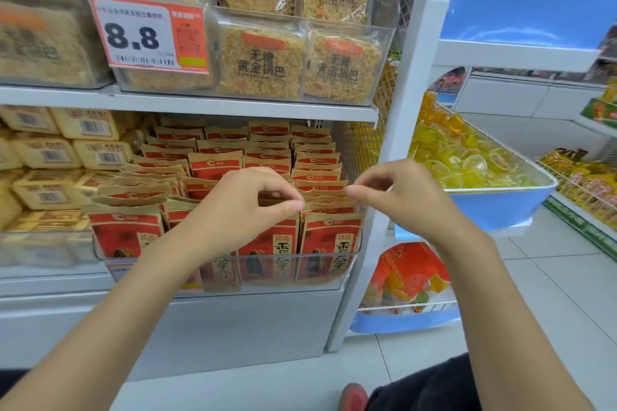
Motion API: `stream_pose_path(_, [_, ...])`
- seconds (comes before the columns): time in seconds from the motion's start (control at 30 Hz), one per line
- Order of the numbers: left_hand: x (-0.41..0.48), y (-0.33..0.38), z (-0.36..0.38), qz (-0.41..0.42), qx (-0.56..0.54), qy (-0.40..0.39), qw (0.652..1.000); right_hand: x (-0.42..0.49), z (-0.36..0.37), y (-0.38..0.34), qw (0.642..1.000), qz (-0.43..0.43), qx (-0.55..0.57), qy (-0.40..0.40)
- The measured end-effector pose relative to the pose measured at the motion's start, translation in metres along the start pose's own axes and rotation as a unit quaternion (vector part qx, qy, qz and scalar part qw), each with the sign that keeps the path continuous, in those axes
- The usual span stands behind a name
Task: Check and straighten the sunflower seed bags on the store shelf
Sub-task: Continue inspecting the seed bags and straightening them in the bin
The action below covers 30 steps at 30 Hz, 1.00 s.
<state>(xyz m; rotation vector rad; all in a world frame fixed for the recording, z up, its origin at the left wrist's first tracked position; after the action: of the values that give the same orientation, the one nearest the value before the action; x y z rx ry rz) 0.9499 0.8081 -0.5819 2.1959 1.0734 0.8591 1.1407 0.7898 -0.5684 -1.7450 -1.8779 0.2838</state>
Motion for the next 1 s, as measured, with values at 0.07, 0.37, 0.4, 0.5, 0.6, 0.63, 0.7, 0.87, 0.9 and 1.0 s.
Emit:
stream_pose_path(0.07, [0.000, 0.003, 0.004, 0.005, 0.009, -0.007, 1.000, 0.004, -0.002, 0.000, 1.000, -0.014, -0.023, 0.012])
stream_pose_path(0.37, [-0.001, 0.005, 0.008, 0.005, 0.034, 0.037, 0.999, 0.010, 0.015, 0.003, 0.994, -0.018, -0.078, -0.078])
stream_pose_path(0.4, [-0.001, 0.005, 0.008, 0.005, 0.035, 0.039, 0.999, 0.010, 0.017, 0.003, 0.993, -0.020, -0.080, -0.084])
stream_pose_path(0.5, [-0.001, 0.005, 0.008, 0.005, 0.042, 0.048, 0.998, 0.014, 0.011, -0.002, 0.997, -0.039, -0.066, -0.031])
stream_pose_path(0.6, [-0.001, 0.005, 0.007, 0.008, 0.047, 0.056, 0.997, 0.017, -0.016, -0.011, 0.992, -0.053, 0.031, 0.106])
stream_pose_path(0.63, [-0.001, 0.004, 0.007, 0.009, 0.048, 0.058, 0.997, 0.016, -0.030, -0.012, 0.982, -0.056, 0.078, 0.162])
stream_pose_path(0.7, [-0.001, 0.004, 0.006, 0.010, 0.050, 0.057, 0.997, 0.008, -0.060, -0.006, 0.944, -0.051, 0.155, 0.287])
stream_pose_path(0.87, [0.000, 0.002, 0.003, 0.004, 0.047, 0.042, 0.998, -0.025, -0.102, 0.020, 0.801, -0.006, 0.291, 0.523])
stream_pose_path(0.9, [0.000, 0.001, -0.001, 0.003, 0.034, 0.051, 0.998, -0.024, -0.102, 0.019, 0.797, 0.002, 0.294, 0.528])
stream_pose_path(1.0, [0.001, -0.002, -0.020, 0.000, -0.028, 0.106, 0.994, -0.011, -0.093, 0.004, 0.805, 0.009, 0.307, 0.508])
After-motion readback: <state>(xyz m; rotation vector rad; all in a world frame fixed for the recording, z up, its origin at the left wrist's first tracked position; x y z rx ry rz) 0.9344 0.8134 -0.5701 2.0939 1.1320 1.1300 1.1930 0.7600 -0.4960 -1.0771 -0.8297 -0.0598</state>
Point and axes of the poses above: each hand's wrist, its own x-axis towards the middle knuckle, its own z-axis out of the palm, y = z × x, the point moved 9 cm from there along x, towards the middle knuckle, and after that the axes turned 6 degrees about -x, right-handed, at the moved point
